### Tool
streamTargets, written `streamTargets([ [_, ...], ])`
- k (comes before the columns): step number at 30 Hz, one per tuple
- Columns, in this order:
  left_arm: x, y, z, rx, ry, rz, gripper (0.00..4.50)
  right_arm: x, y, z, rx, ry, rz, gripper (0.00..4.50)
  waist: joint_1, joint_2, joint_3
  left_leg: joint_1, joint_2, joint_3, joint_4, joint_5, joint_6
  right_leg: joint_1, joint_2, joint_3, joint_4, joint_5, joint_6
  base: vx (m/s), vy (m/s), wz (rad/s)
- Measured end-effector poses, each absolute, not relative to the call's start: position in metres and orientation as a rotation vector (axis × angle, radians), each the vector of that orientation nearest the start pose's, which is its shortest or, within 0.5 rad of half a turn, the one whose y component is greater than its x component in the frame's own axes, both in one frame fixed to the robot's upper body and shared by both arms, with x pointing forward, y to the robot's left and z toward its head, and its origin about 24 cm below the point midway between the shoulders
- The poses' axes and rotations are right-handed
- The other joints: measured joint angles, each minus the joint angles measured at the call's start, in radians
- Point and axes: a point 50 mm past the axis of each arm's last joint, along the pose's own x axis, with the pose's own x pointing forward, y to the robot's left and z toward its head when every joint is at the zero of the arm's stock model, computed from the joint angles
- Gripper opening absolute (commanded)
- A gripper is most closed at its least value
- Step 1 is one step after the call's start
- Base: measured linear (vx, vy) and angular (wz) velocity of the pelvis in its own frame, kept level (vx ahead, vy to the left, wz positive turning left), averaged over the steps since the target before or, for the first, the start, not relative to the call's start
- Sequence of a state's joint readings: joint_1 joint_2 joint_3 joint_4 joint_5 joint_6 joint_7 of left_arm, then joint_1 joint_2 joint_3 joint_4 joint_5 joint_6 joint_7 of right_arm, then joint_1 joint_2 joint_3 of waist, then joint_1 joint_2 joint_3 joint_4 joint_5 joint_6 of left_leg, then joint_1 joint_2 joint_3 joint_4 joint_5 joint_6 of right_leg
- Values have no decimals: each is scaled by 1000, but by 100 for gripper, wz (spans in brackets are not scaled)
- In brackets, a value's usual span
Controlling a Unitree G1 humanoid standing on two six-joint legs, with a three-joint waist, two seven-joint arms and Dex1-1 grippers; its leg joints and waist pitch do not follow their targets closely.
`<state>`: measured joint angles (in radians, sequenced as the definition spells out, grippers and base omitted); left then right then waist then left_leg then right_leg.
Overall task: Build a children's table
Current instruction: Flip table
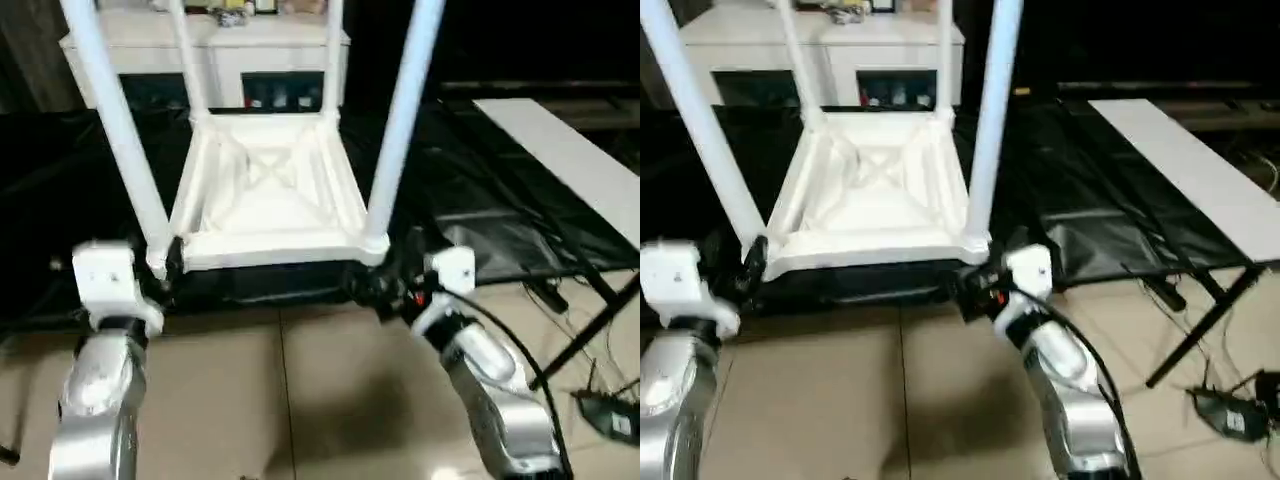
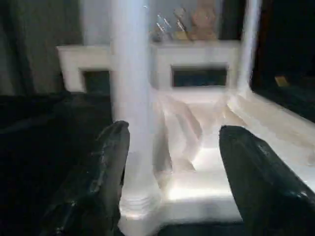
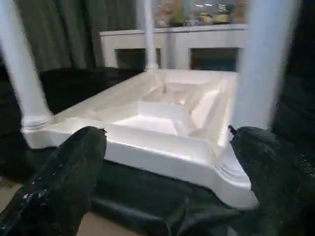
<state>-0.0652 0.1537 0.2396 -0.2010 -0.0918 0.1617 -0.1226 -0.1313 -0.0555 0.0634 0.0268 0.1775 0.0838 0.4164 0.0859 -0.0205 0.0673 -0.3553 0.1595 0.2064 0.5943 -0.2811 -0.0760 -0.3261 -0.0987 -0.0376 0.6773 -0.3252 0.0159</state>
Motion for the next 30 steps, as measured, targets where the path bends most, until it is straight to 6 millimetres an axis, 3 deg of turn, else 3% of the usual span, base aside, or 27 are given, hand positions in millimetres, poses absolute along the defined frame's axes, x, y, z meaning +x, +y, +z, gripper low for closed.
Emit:
streamTargets([
  [1,260,222,98,66,-112,96,349,277,-111,67,100,-46,538,450,9,6,4,-5,-4,-17,25,0,2,-9,-2,1,1,10,11,23,-122,-6],
  [2,261,228,89,69,-62,126,353,282,-108,71,100,-62,547,450,27,32,1,0,-12,-80,54,6,8,-20,5,-7,3,12,11,23,-122,-6],
  [3,263,232,85,76,-38,141,353,283,-106,74,101,-74,551,450,30,50,-2,8,-14,-104,53,19,1,-20,9,-15,5,18,7,0,0,0],
  [4,271,233,91,88,-42,141,388,284,-106,73,106,-73,550,450,28,55,-6,8,-10,-103,35,64,-3,-31,10,-20,1,36,3,0,0,0],
  [5,277,233,97,91,-58,142,388,285,-104,69,109,-57,555,450,27,43,-5,3,-7,-93,28,70,-4,-41,14,-12,-4,54,-2,0,0,0],
  [6,281,233,99,86,-60,140,388,286,-102,66,113,-43,561,450,24,39,-4,-1,0,-87,27,70,-4,-41,23,-4,-14,72,-5,-70,-38,22],
  [9,287,231,100,80,-54,129,400,292,-96,74,116,-67,575,450,12,40,-4,-9,4,-83,21,70,-4,-41,25,-3,-32,91,-7,0,0,0],
  [11,292,228,103,75,-57,121,432,294,-96,76,113,-75,572,450,3,35,-7,-17,5,-81,21,71,-3,-48,25,-3,-33,97,-7,0,0,0],
  [16,303,222,106,92,-61,154,444,301,-101,71,49,-39,509,450,0,34,-8,-32,8,-78,20,84,4,-61,27,-5,-34,97,-6,0,0,0],
  [24,332,230,119,119,-48,180,444,306,-101,71,22,-26,493,450,1,33,-8,-31,14,-62,16,84,4,-62,25,-4,-38,97,-5,0,0,0],
  [30,352,229,123,139,-17,172,444,307,-100,72,22,-31,491,450,3,33,-8,-32,15,-59,16,85,6,-62,24,-4,-40,98,-5,0,0,0],
])
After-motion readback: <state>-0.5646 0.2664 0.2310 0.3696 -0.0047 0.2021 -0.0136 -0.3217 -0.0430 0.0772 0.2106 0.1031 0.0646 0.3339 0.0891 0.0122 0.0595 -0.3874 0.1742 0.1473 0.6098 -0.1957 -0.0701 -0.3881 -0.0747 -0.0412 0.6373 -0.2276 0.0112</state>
